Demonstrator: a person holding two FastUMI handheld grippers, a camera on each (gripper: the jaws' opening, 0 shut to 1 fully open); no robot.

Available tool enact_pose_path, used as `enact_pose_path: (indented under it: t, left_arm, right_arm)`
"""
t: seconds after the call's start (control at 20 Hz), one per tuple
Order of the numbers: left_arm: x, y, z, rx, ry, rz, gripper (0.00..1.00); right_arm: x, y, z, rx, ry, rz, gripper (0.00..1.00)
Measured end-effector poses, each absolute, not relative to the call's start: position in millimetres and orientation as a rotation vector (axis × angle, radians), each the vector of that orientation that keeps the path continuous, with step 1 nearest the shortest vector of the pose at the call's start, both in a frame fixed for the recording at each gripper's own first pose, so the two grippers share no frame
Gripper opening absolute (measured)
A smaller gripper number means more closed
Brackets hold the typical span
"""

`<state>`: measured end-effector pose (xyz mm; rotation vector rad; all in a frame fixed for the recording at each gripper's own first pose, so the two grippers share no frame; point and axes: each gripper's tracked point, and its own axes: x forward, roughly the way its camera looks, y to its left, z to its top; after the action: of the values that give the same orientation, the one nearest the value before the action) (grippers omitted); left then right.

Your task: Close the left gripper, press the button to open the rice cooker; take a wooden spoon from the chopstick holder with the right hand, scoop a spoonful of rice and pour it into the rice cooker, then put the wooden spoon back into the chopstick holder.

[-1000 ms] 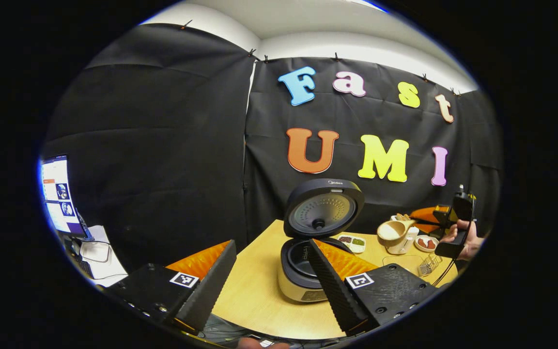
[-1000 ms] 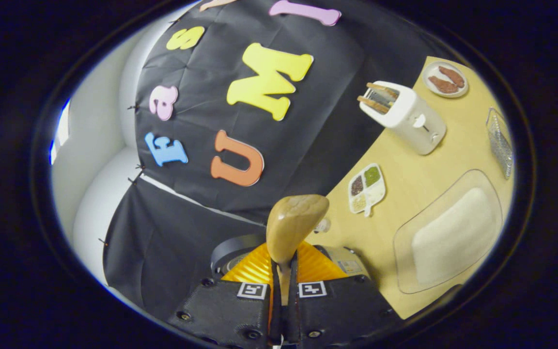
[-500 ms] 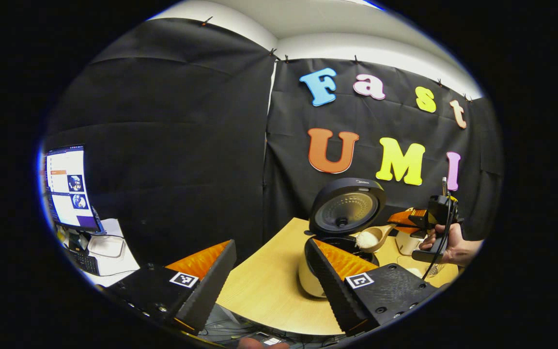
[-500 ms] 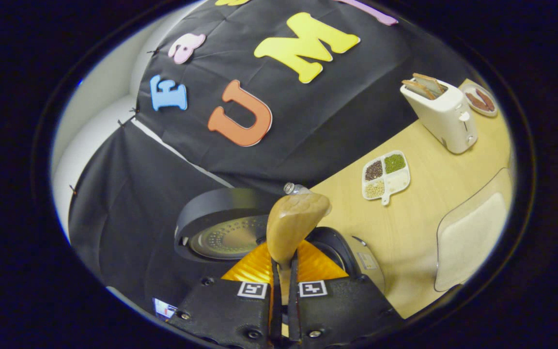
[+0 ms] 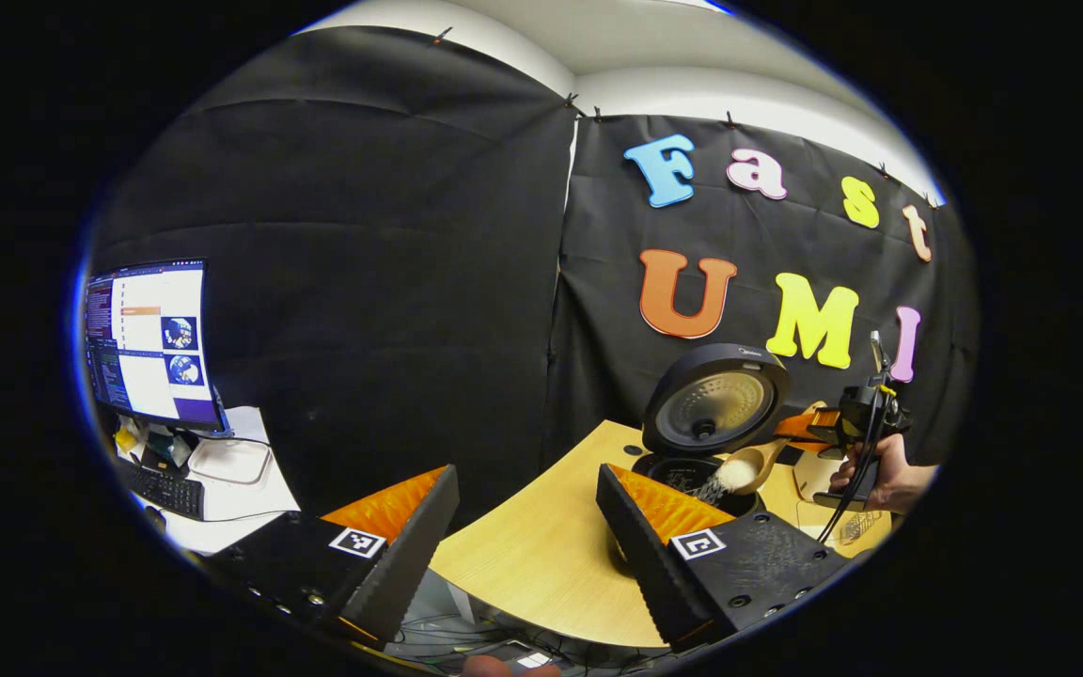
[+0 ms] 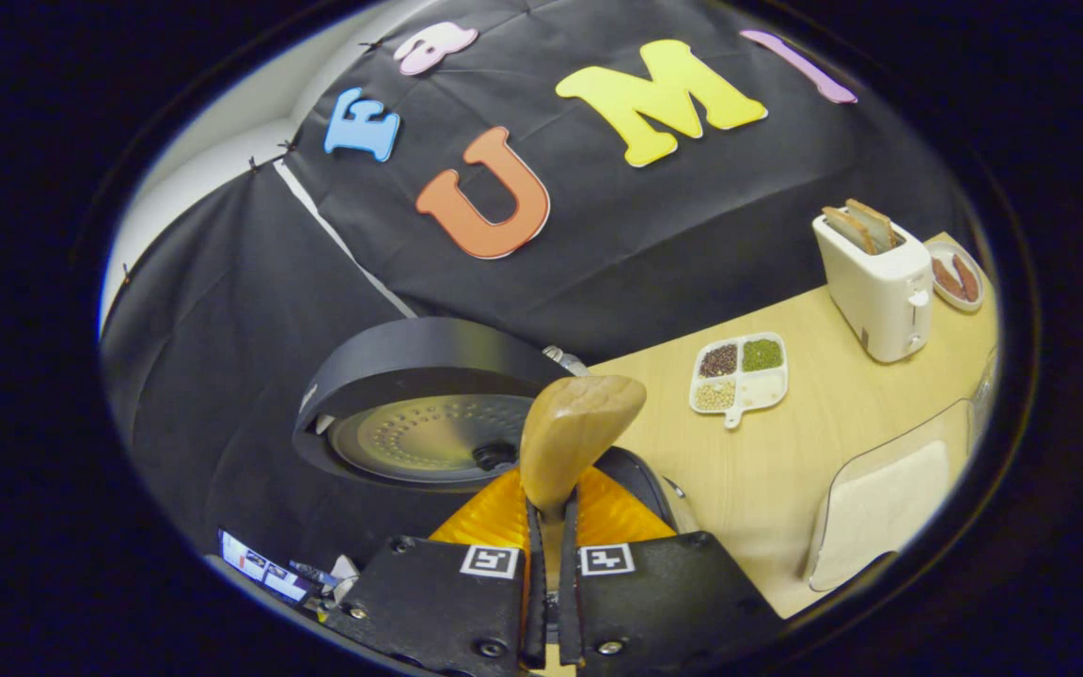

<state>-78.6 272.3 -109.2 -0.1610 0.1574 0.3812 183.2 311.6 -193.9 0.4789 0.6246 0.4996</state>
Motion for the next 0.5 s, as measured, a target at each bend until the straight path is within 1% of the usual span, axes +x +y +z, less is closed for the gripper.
enact_pose_path:
  t: [0.5]
  left_arm:
    - [-80,276,-114,-0.173,0.158,0.379,0.95]
  right_arm:
    - [183,320,-168,0.217,0.513,0.511,0.11]
